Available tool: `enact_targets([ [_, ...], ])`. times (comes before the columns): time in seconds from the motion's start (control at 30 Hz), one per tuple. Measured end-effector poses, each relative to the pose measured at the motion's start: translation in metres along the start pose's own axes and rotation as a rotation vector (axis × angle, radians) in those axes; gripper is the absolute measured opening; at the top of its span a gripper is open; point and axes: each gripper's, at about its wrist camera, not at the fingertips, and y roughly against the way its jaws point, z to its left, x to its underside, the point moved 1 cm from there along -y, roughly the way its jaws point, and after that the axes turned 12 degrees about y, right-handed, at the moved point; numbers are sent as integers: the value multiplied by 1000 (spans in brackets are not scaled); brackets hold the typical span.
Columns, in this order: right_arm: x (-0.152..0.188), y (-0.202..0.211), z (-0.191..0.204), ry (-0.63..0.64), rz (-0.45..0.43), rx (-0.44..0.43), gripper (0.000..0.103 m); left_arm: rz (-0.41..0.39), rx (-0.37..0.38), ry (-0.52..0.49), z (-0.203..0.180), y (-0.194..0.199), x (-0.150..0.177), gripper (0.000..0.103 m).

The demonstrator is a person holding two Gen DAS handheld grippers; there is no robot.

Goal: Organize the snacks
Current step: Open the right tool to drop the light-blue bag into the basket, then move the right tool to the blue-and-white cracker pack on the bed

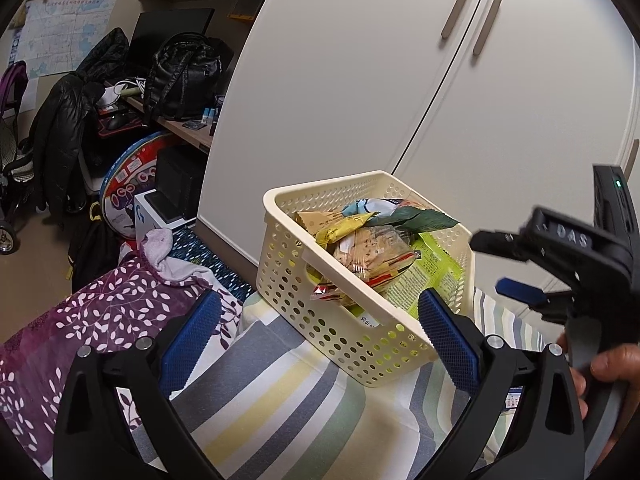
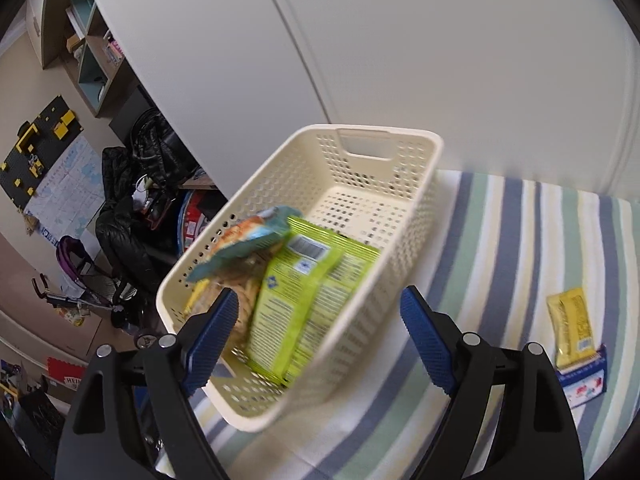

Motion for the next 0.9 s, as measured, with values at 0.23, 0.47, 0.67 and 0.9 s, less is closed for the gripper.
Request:
enact_targets([
  [0.23,33,24,-45,-86,5,60,82,-25,-4,-32,-7,4,1,100],
  [0.47,75,46,-100,-198,40,132,82,-41,-5,-56,-13,8,3,100],
  [0.67,94,51,-143,-333,32,113,82,-37,-4,-81,-18,11,5,100],
  [0.9,87,17,-139,-342,32,12,82,6,11,-120,-30,13,4,100],
])
